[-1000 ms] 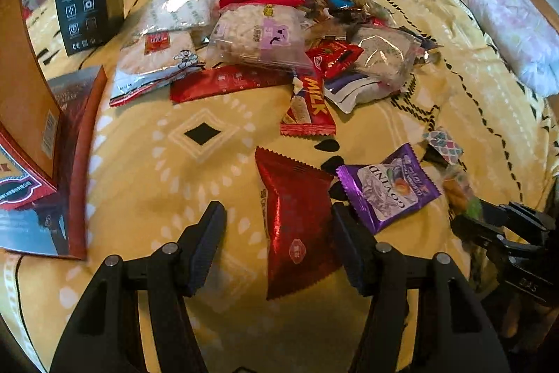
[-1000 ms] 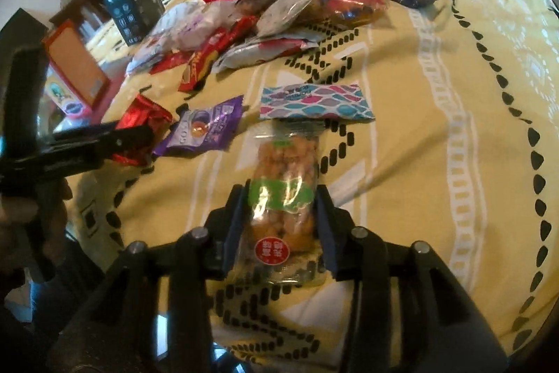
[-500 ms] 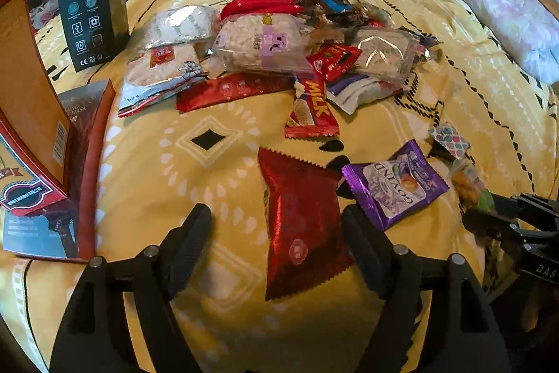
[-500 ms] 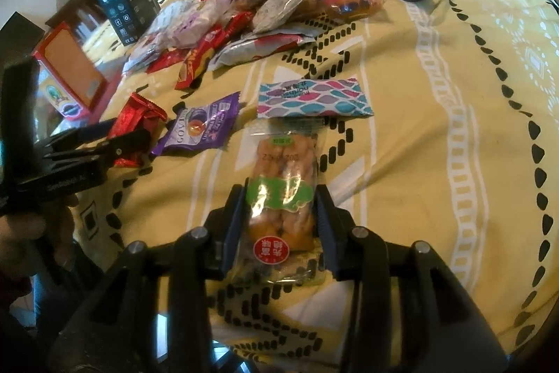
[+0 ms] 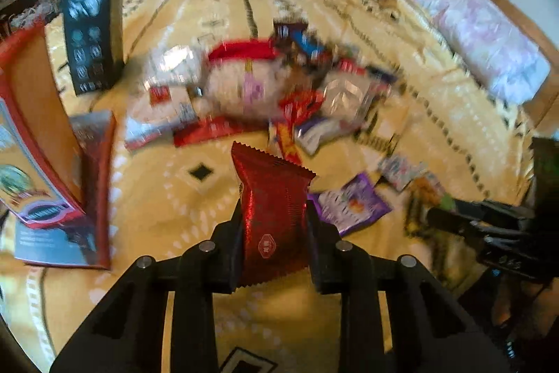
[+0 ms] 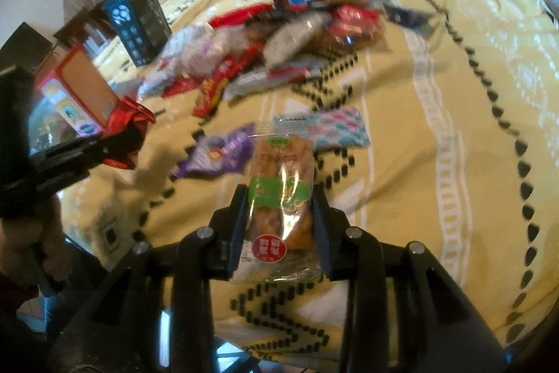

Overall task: Organize snacks
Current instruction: 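Carry the red packet with the left gripper while the right carries the peanut packet to the bowl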

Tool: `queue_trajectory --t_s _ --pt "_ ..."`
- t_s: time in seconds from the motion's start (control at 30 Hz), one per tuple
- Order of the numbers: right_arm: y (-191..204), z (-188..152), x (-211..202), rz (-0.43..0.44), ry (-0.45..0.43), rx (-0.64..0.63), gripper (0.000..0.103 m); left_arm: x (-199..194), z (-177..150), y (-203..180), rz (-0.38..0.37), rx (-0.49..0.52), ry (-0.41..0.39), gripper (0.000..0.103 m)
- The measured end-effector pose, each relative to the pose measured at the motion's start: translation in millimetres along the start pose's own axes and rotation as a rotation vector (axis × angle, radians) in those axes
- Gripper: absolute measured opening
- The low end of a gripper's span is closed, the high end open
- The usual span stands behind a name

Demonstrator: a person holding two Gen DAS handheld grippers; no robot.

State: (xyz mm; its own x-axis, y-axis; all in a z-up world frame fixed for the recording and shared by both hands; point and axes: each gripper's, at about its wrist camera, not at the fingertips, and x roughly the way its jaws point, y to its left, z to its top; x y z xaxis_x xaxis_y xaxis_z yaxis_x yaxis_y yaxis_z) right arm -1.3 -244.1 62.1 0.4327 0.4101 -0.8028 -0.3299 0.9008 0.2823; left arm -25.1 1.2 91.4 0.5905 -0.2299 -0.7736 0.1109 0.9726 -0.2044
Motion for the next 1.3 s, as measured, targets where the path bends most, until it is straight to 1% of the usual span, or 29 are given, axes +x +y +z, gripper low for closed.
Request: queue_trajectory --t_s 0.1,0.2,0.37,0.5,0.6,0.63,0.7,0.73,0.83,0.9,0.97,1.0,1.1,1.17,1.3 --pt "10.8 11.0 -13.8 0.009 -0.038 -0.016 0.035 -29.7 14.0 0.3 -0.014 -0.006 -0.062 0.030" --pt "24.5 25.9 -29.4 0.019 -0.082 -0.043 0.035 -56.5 26.4 3.1 -0.001 -0.003 -0.117 0.030" --pt "53.4 61.3 -53.3 0.047 -0.161 -0.092 0.035 -104.8 45.6 29.4 0.045 -0.043 -0.216 0.030" --pt "86.1 97.6 -67.0 0.087 -0.226 -0.150 0.035 -149.2 58.2 76.1 0.142 -0.100 -0.299 0.030" --pt "126.0 124.7 -74.0 0.135 -0.269 -0.220 0.035 -178.6 63.0 117.4 0.217 -0.174 -0.345 0.030" --pt "144.9 134.2 -75.1 0.159 -0.283 -0.250 0.035 -186.2 62.9 129.9 0.238 -0.195 -0.357 0.030" --pt "173.4 145.5 -74.8 0.197 -0.296 -0.296 0.035 -206.4 60.3 163.1 0.317 -0.245 -0.383 0.030" --pt "190.9 151.6 -72.7 0.223 -0.298 -0.319 0.035 -212.4 57.2 172.8 0.336 -0.262 -0.388 0.030" --pt "244.2 165.4 -62.2 0.307 -0.284 -0.386 0.035 -232.9 45.5 217.8 0.401 -0.349 -0.391 0.030" --pt "278.1 170.8 -52.8 0.354 -0.268 -0.424 0.035 -244.4 35.3 245.3 0.457 -0.399 -0.389 0.030" --pt "315.0 176.1 -41.3 0.414 -0.241 -0.459 0.035 -253.0 24.7 272.6 0.498 -0.449 -0.379 0.030" --pt "327.0 177.1 -37.7 0.432 -0.231 -0.471 0.035 -256.2 18.3 281.8 0.513 -0.463 -0.374 0.030" --pt "372.1 179.8 -20.9 0.478 -0.194 -0.520 0.035 -266.9 1.0 312.7 0.549 -0.526 -0.367 0.030" --pt "396.8 179.3 -10.5 0.510 -0.163 -0.544 0.035 -269.5 -5.4 328.7 0.557 -0.557 -0.364 0.030" --pt "432.0 172.7 7.8 0.541 -0.103 -0.574 0.035 -274.5 -12.5 338.8 0.571 -0.586 -0.366 0.030"
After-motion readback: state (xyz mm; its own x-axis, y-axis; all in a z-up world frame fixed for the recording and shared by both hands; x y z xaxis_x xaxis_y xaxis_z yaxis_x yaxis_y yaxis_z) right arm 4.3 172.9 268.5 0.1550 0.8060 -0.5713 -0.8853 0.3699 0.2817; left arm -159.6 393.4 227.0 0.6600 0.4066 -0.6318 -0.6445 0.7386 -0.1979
